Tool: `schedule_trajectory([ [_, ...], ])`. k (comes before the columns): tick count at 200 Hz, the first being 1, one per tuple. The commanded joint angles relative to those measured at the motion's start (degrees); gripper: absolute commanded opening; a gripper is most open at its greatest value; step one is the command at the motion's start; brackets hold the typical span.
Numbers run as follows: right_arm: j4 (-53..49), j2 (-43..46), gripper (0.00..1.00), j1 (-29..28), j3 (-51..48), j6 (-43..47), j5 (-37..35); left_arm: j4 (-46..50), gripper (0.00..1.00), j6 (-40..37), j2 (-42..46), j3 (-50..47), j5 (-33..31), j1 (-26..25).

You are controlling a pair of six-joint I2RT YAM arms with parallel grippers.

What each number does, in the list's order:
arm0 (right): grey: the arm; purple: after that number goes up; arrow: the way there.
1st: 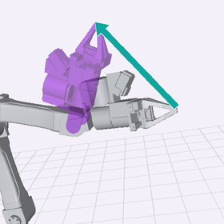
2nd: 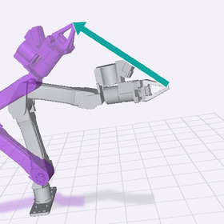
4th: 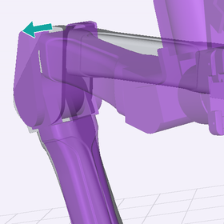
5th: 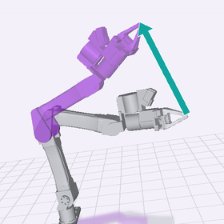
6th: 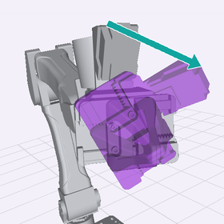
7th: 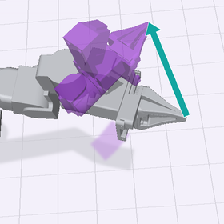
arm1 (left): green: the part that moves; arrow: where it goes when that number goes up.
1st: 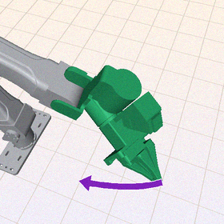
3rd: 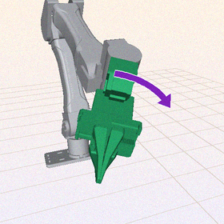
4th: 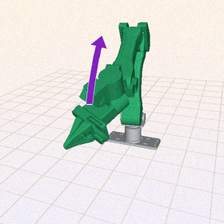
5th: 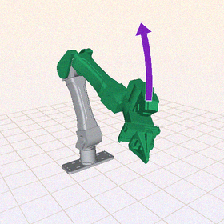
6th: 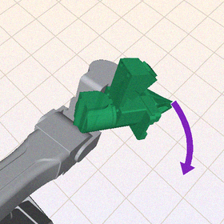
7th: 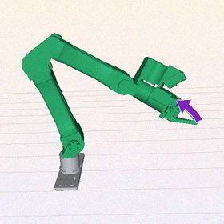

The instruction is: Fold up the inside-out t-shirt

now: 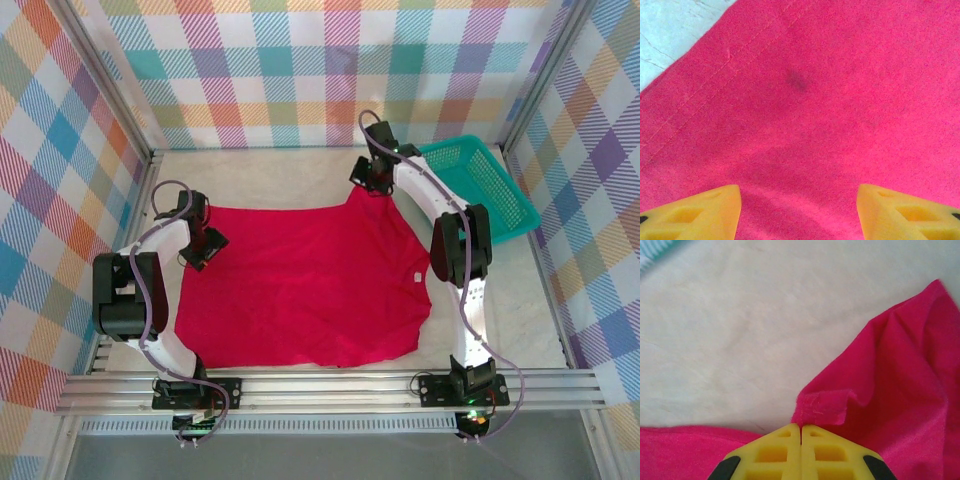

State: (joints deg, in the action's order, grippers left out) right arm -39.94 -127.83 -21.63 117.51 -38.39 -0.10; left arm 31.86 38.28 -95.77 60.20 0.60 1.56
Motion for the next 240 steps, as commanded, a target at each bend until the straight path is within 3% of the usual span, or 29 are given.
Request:
schedule_trajectory([
  [1,-0.5,-4.9,0.21,-0.4,8.8,-0.4,3.4,-0.6,0.62,-0.1,1.0,-0.6,0.4,-0.9],
  [6,-1.5,-7.0,0.28,-0.4,11.8,-0.4,5.0,-0.5,0.62,-0.1,1.2,-0.6,0.3,-0.9],
  [27,-8.4,-13.9,0.33,-0.5,24.2,0.8,9.3,-0.1,0.62,-0.4,1.8,-0.8,0.0,-1.0],
  [42,-10.8,-13.8,0.38,-0.6,25.4,2.2,8.3,0.2,0.63,-0.5,2.2,-0.7,-0.2,-0.9],
  [71,-8.0,-8.3,0.46,0.5,15.3,3.3,2.4,-0.1,0.63,-0.3,2.4,-0.6,0.5,-1.0],
  [117,-8.1,-6.2,0.49,2.2,5.6,4.4,4.0,0.3,0.63,-0.4,2.7,-0.7,1.1,-2.0],
  [154,1.4,4.7,0.56,1.9,-16.8,3.2,5.0,-0.6,0.65,-0.4,1.1,-0.3,1.8,-2.0],
  [170,5.1,4.7,0.60,2.4,-21.5,2.8,4.0,-1.9,0.65,0.2,-2.3,1.5,2.6,-2.0],
  [203,1.2,-6.7,0.60,4.2,-11.1,3.6,5.5,-0.9,0.65,0.6,-13.0,10.5,2.8,-1.0],
  [240,-9.8,-23.7,0.60,5.5,17.7,4.9,6.7,1.8,0.66,1.6,-26.0,26.1,1.2,0.3],
])
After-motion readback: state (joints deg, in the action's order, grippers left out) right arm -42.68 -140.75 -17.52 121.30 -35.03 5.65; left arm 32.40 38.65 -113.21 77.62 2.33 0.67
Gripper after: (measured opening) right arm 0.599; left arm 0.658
